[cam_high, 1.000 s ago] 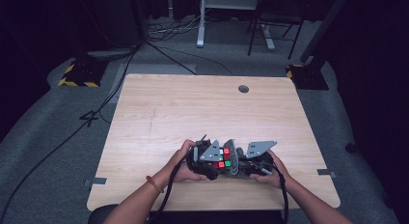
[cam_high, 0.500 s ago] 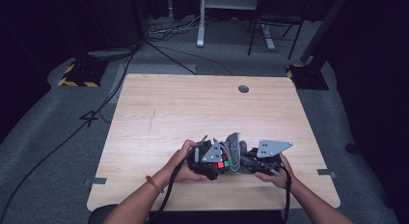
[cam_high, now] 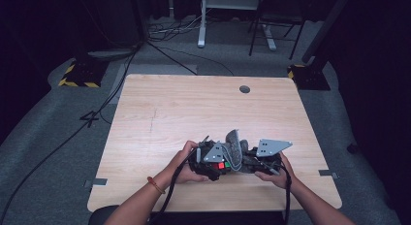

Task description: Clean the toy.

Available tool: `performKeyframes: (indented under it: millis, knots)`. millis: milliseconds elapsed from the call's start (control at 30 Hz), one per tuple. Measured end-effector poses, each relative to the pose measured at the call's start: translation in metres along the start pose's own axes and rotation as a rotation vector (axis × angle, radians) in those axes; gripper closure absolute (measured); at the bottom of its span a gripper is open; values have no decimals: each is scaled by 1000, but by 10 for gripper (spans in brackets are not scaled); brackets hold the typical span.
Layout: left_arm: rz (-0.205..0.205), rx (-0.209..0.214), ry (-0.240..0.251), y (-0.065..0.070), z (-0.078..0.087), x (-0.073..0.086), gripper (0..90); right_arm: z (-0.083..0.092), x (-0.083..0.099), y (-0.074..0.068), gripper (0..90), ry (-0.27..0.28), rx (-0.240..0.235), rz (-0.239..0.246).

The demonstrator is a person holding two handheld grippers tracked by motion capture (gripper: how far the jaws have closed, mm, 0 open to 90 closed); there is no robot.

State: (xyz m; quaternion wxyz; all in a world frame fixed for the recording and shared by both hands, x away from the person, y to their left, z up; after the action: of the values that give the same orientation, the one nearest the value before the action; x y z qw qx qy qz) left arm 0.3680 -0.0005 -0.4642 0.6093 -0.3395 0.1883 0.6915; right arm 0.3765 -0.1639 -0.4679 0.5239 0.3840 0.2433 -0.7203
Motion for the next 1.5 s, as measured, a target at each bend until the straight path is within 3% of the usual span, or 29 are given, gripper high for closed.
performKeyframes:
  millis: [133,267,467,600,733,967,1067,1167,1233,1367,1500]
  knots:
    - [1,-3,41,0,8,-4,330,-11,13,1,759,-69,-18,-9]
    - [-3,0,68,0,13,-7,330,-19,18,-3,759,-95,-42,-13]
    - [25,26,85,-3,11,-3,327,-14,13,-4,760,-18,-100,-54]
    - [16,6,47,-3,8,-1,326,-6,10,-1,762,45,-121,-84]
    - [21,7,41,-4,6,0,327,0,7,-2,762,62,-105,-70]
    - [18,-16,-9,-3,0,3,328,5,4,-2,763,80,-85,-61]
    - [20,-14,0,-3,1,2,330,7,2,-1,763,88,-75,-61]
    - [31,-2,30,-4,5,0,331,5,4,0,763,63,-59,-64]
    - [25,7,48,-2,7,-2,331,-2,9,2,763,16,-51,-68]
    - [10,18,62,1,8,-5,331,-21,20,-3,762,-79,-81,-52]
    - [9,15,38,0,6,-2,329,-21,15,-6,763,-57,-94,-45]
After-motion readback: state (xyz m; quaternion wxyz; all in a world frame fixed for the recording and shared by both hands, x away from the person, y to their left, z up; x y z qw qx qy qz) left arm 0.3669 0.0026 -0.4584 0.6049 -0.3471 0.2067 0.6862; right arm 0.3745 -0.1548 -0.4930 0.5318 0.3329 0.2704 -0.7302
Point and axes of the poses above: each handheld gripper's, and its own axes: z roughly backward along the jaws, x roughly out of its underside, y roughly to its right, the point moved 5 cm from there along -z, roughly forward along the jaws, and after that the axes turned 5 degrees about -y, right-handed, at the moved point
